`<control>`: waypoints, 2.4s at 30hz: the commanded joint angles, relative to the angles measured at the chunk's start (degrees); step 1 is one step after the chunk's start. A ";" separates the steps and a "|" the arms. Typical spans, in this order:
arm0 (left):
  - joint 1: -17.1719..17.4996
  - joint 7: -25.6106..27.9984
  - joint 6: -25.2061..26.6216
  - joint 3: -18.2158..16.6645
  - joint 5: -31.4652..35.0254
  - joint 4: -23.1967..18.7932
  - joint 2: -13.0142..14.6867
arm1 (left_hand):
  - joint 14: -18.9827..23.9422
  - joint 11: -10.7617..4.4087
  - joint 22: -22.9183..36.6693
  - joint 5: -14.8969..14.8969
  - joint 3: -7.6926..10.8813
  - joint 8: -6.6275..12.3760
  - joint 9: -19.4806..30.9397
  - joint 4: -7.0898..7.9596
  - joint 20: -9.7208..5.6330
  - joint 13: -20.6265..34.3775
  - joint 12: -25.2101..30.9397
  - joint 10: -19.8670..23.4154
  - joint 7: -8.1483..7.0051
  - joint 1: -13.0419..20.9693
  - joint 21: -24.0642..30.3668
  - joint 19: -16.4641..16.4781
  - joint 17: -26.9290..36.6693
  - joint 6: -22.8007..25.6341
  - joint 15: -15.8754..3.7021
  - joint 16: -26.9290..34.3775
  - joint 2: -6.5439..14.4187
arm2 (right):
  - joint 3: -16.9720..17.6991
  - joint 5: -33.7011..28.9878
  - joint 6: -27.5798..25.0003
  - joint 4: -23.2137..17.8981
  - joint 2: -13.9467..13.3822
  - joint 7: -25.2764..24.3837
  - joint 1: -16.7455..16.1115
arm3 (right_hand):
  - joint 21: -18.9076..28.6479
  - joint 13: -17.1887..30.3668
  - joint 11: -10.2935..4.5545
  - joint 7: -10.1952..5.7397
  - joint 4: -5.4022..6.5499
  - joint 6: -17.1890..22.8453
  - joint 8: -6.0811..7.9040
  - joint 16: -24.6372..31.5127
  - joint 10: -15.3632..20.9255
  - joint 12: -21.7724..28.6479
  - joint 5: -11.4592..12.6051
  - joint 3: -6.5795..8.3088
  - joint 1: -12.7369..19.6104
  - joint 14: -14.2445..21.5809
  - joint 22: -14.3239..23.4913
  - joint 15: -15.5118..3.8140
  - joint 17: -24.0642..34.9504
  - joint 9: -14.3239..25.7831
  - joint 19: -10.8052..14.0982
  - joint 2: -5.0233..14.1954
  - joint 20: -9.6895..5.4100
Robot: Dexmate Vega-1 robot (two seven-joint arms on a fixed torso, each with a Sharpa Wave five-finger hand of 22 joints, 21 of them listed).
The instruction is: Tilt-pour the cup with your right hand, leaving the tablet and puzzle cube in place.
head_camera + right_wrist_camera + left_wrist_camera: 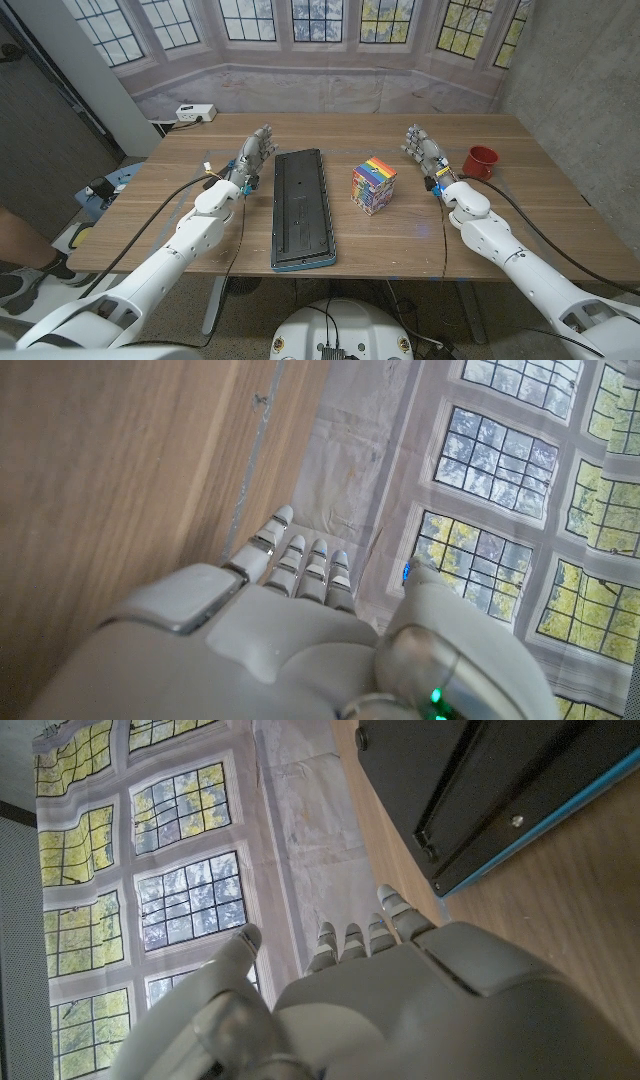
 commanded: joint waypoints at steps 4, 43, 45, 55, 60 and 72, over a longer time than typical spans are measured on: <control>-1.93 -0.61 3.89 1.57 1.08 -0.20 0.89 | 0.42 0.38 0.10 0.44 0.67 0.04 0.21 -0.61 0.10 0.27 0.27 0.58 0.64 1.13 0.15 0.63 0.04 0.28 0.49 0.21 -0.02 | -0.96 -5.52 -1.31 -3.32 -0.03 -8.71 -1.79 | 0.30 0.29 0.41 0.24 -1.70 0.50 0.18 0.17 0.49 0.22 0.03 0.56 1.88 0.04 0.22 -2.53 -0.13 0.23 0.33 -0.45 -3.71; 0.59 2.54 3.52 1.52 2.77 -4.22 1.80 | 1.05 0.48 0.09 0.78 1.89 -0.51 0.22 -3.89 0.22 0.28 -0.06 1.41 0.31 3.40 -0.19 0.98 0.00 0.67 0.33 -0.12 -0.31 | 1.95 -17.51 -9.42 -19.60 -4.19 -26.31 -11.12 | 1.26 0.38 2.34 2.37 -11.17 6.54 1.00 1.39 6.84 1.25 -1.02 3.09 13.81 6.16 0.01 -1.46 -0.55 0.32 8.66 -4.45 -2.38; 0.90 2.78 3.56 1.45 2.79 -4.67 1.92 | 1.04 0.47 0.09 0.79 1.93 -0.53 0.23 -4.02 0.22 0.28 -0.08 1.41 0.27 3.50 -0.20 0.98 0.00 0.69 0.33 -0.14 -0.31 | 2.18 -17.80 -9.97 -20.21 -4.15 -27.03 -11.58 | 1.29 0.38 2.20 2.45 -11.20 6.79 1.02 1.40 7.22 1.31 -1.02 3.11 14.19 6.38 0.01 -1.49 -0.54 0.32 9.04 -4.63 -2.30; 1.71 4.17 1.35 1.05 4.21 -6.19 2.09 | 1.21 0.36 0.09 0.86 2.13 -0.65 0.23 -4.75 0.18 0.29 -0.11 1.69 0.12 4.00 -0.23 1.13 0.00 0.61 0.28 -0.15 -0.37 | 3.37 -20.71 -14.11 -24.30 -4.26 -32.21 -14.27 | 1.24 0.41 1.03 1.35 -11.38 9.70 1.46 1.72 10.00 1.58 -1.18 3.38 17.53 8.87 0.04 -2.24 -0.51 0.39 11.41 -6.06 -2.37; 1.69 3.87 1.11 0.96 4.36 -6.74 2.40 | 1.38 0.26 0.09 0.90 2.25 -0.66 0.24 -5.11 0.16 0.29 -0.12 1.86 0.01 4.27 -0.22 1.27 0.00 0.70 0.14 -0.13 -0.35 | 3.79 -22.38 -16.29 -25.91 -3.96 -34.86 -15.24 | 1.22 0.43 1.17 1.29 -11.31 11.41 1.72 1.98 11.62 1.75 -1.18 3.42 19.27 10.43 0.04 -2.53 -0.47 0.42 12.63 -6.89 -2.28; 2.45 5.08 2.08 0.62 4.79 -9.08 3.23 | 1.77 0.16 0.10 0.98 2.47 -0.68 0.25 -6.00 0.21 0.30 -0.11 2.35 0.01 4.90 -0.22 1.51 0.00 0.89 0.13 -0.09 -0.35 | 4.67 -24.62 -19.65 -27.47 -3.50 -38.18 -16.57 | 1.24 0.54 1.00 0.83 -10.84 15.57 2.43 2.66 15.60 2.34 -1.25 3.29 21.58 13.63 0.09 -3.07 -0.25 0.47 14.97 -7.61 -2.30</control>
